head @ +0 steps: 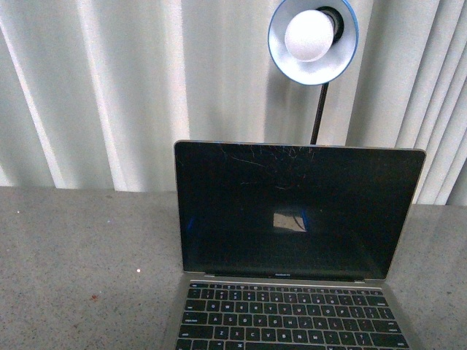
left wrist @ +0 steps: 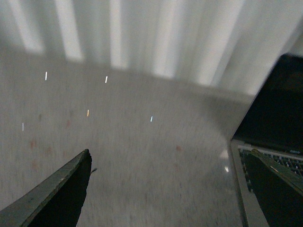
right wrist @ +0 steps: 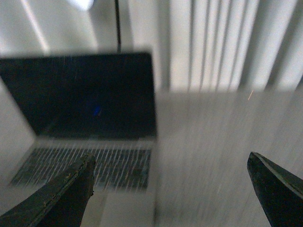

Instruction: Close laptop

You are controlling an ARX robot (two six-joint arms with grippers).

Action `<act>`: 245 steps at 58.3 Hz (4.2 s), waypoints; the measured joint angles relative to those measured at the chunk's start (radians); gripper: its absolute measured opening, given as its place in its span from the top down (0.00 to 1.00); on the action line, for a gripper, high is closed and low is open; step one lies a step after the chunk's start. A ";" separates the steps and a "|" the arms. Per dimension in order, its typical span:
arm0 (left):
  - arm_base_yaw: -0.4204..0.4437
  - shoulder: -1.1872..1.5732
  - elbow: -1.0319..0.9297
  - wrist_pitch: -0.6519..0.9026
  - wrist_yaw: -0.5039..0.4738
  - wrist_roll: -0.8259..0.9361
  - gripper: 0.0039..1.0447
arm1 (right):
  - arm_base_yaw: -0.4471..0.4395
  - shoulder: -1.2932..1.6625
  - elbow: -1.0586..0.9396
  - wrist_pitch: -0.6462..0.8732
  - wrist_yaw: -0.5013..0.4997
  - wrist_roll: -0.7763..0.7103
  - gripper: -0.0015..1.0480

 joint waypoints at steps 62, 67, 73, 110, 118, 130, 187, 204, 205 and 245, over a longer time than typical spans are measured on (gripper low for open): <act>-0.316 1.690 1.260 0.442 0.013 0.642 0.70 | -0.107 1.476 0.851 0.344 -0.495 -0.891 0.78; -0.316 1.708 1.291 0.397 0.014 0.667 0.85 | -0.096 1.500 0.905 0.278 -0.509 -0.962 0.93; -0.316 1.712 1.316 0.351 0.023 0.694 0.97 | -0.076 1.515 0.955 0.217 -0.514 -1.026 0.97; -0.356 1.740 1.392 0.151 0.082 0.736 0.97 | 0.011 1.707 1.205 0.068 -0.519 -1.207 0.97; -0.356 1.747 1.387 0.148 0.081 0.737 0.97 | 0.032 1.715 1.216 0.049 -0.519 -1.216 0.97; -0.356 1.778 1.397 0.117 0.079 0.752 0.97 | 0.044 1.724 1.218 0.022 -0.517 -1.242 0.97; -0.373 1.768 1.407 0.060 0.094 0.791 0.97 | 0.048 1.729 1.233 -0.046 -0.512 -1.296 0.97; -0.379 1.729 1.356 0.062 0.098 0.793 0.97 | 0.048 1.709 1.201 -0.040 -0.520 -1.297 0.97; -0.379 1.722 1.347 0.062 0.098 0.794 0.97 | 0.048 1.704 1.198 -0.045 -0.519 -1.297 0.97; -0.393 1.639 1.250 0.005 0.116 0.821 0.97 | 0.084 1.656 1.113 -0.129 -0.503 -1.351 0.97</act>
